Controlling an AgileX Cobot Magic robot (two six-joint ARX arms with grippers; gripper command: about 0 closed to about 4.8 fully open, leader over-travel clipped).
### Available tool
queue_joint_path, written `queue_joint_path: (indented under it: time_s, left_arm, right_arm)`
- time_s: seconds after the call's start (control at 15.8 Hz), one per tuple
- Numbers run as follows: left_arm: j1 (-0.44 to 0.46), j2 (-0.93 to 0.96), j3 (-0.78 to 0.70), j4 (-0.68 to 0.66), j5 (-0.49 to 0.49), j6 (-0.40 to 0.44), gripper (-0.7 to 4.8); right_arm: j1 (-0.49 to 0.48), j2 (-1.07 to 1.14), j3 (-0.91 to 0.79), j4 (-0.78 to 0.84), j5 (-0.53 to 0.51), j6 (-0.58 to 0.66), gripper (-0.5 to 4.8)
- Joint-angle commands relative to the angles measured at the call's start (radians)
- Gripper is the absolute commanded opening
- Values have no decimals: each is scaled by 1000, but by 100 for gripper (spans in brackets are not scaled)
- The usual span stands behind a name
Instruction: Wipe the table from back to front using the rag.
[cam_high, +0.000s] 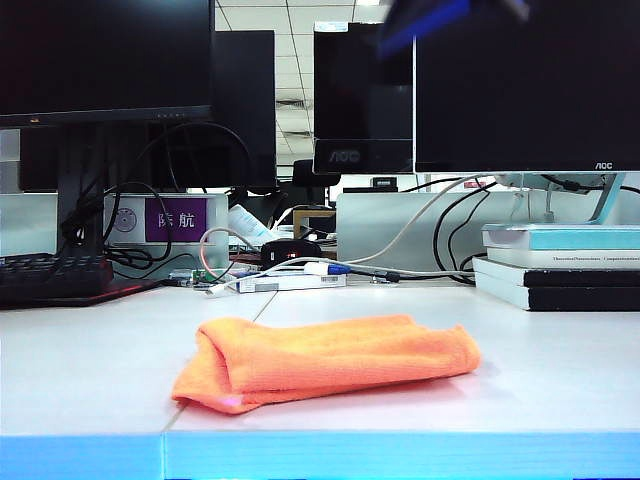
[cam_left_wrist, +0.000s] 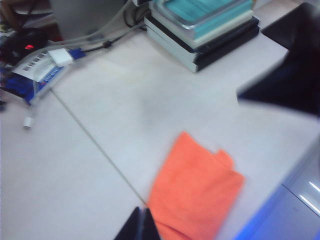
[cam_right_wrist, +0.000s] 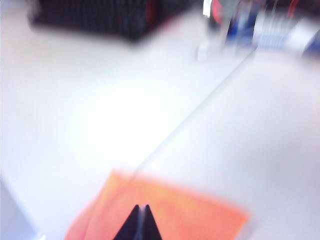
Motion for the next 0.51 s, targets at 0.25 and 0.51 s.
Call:
queue_joint_path:
  time_s: [0.25, 0.51]
  left_arm:
    - [0, -3, 3, 19, 29, 7, -6]
    - [0, 2, 3, 19, 65, 6, -6]
  right_arm:
    - [13, 178, 3, -53, -113, -82, 143]
    - [63, 296, 3, -93, -113, -186, 236]
